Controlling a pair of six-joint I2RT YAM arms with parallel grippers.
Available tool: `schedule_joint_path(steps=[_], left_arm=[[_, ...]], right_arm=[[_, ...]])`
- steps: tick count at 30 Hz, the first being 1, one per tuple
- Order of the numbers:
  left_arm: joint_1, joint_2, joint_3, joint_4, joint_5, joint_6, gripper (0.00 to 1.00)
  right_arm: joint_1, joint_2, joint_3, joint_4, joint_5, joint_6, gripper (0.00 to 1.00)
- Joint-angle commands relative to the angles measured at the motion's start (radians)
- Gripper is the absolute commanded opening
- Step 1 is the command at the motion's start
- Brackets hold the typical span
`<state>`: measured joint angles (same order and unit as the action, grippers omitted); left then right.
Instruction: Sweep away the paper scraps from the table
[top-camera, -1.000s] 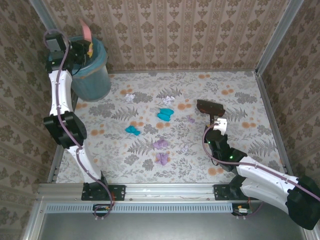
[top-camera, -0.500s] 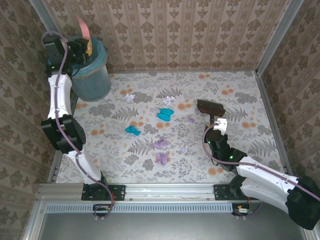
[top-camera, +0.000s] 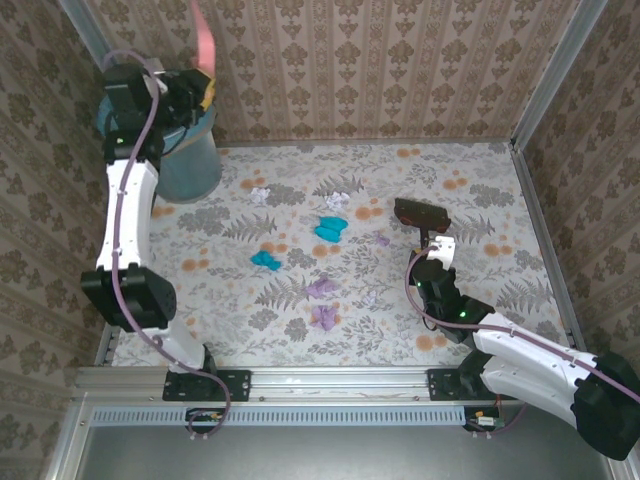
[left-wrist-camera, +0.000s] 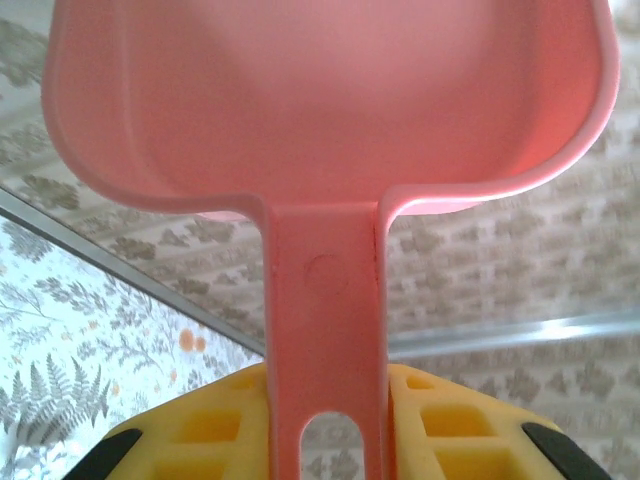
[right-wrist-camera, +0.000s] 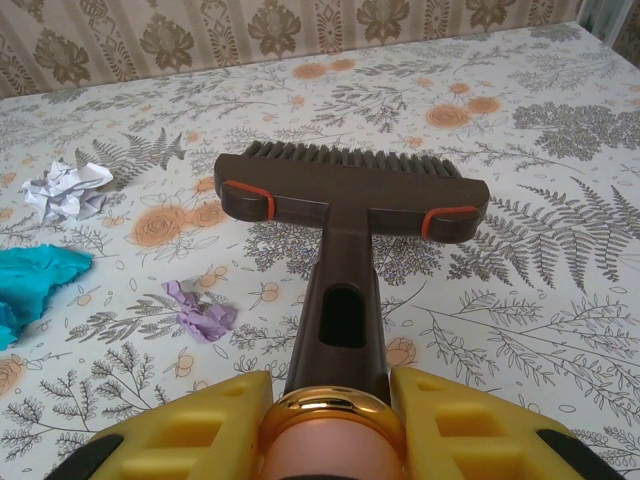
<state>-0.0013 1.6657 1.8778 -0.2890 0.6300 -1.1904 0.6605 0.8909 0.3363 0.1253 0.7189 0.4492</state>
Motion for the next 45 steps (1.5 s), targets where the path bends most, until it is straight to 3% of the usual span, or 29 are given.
schedule_joint_path(steps=[1,10,15,20,24,33,45], left_arm=[[-0.073,-0.082,-0.058,-0.055,-0.056,0.157,0.0],[-0.301,-0.254,-0.235,-0.257,-0.199,0.421,0.0],[-0.422,-0.341,-0.286,-0.481,-0.367,0.608,0.0],[-0.536,-0.415,-0.361,-0.684,-0.518,0.712,0.0],[-0.606,-0.504,-0.473,-0.786,-0.627,0.705,0.0],[-0.737,-0.706,-0.699,-0.908,-0.681,0.598,0.0],[-0.877,-0.819,-0.91,-0.977,-0.646,0.465,0.0]], right_arm=[[-0.007,-0.02,0.018,0.043,0.018,0.003,0.0],[-0.009,-0.036,0.013,0.034,0.012,0.011,0.0],[-0.009,-0.049,0.015,0.024,0.006,0.017,0.0],[-0.009,-0.068,0.018,0.011,-0.015,0.028,0.0],[-0.009,-0.091,0.029,-0.015,-0.039,0.032,0.0],[-0.009,-0.163,0.045,-0.046,-0.146,0.028,0.0],[-0.003,-0.153,0.109,-0.028,-0.418,0.011,0.0]])
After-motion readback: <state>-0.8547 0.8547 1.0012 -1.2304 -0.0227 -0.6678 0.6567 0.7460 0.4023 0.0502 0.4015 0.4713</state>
